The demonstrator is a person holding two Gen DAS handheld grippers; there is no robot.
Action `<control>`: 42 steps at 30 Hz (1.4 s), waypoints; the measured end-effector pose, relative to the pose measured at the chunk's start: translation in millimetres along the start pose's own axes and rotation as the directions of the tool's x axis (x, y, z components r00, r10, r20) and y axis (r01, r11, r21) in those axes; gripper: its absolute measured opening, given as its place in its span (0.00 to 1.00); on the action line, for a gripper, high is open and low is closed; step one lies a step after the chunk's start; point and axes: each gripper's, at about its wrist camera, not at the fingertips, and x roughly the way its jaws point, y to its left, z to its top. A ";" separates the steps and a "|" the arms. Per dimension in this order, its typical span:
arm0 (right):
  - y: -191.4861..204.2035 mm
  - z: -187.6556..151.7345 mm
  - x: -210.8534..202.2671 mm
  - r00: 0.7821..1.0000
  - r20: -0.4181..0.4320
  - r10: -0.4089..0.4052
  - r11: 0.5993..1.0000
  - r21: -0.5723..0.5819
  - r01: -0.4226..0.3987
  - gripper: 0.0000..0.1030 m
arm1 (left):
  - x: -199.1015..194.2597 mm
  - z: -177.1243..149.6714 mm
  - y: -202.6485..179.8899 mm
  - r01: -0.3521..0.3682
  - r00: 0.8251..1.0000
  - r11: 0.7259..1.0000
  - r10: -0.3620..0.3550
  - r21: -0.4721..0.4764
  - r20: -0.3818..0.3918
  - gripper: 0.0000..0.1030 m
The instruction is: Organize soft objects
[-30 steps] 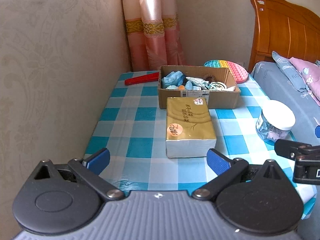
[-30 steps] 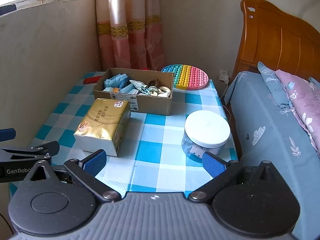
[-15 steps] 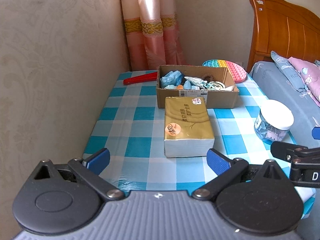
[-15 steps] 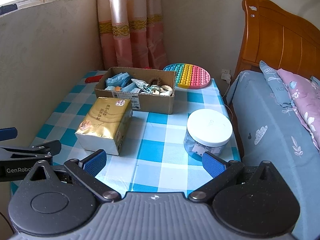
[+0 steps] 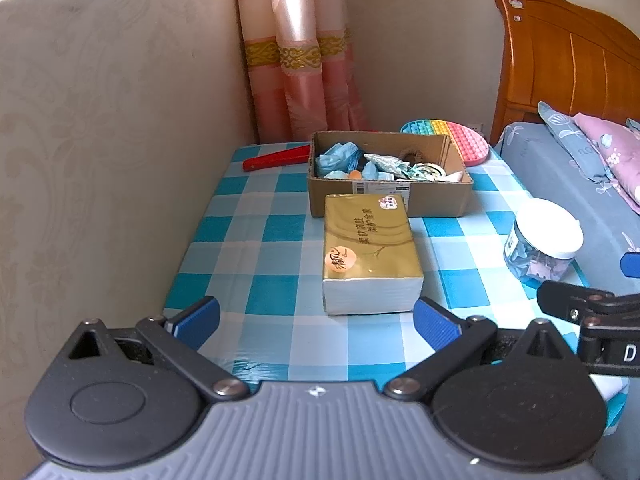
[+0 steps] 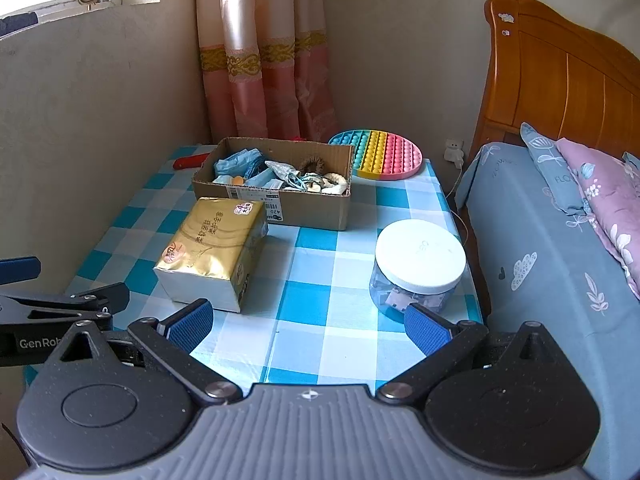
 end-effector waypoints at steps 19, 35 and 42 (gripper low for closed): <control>-0.2 0.1 -1.0 1.000 0.005 0.002 1.000 0.000 -0.002 1.00 | -0.4 1.4 -2.3 0.003 1.000 1.000 -0.003 0.001 0.001 0.99; 2.1 -0.1 -2.0 1.000 0.008 0.005 1.000 -0.004 -0.005 1.00 | -1.0 1.0 0.3 0.006 1.000 1.000 -0.006 -0.004 0.005 0.99; 1.8 -0.1 -2.0 1.000 0.008 0.005 1.000 -0.006 -0.005 1.00 | -1.1 0.9 0.0 0.008 1.000 1.000 -0.008 -0.002 0.005 0.99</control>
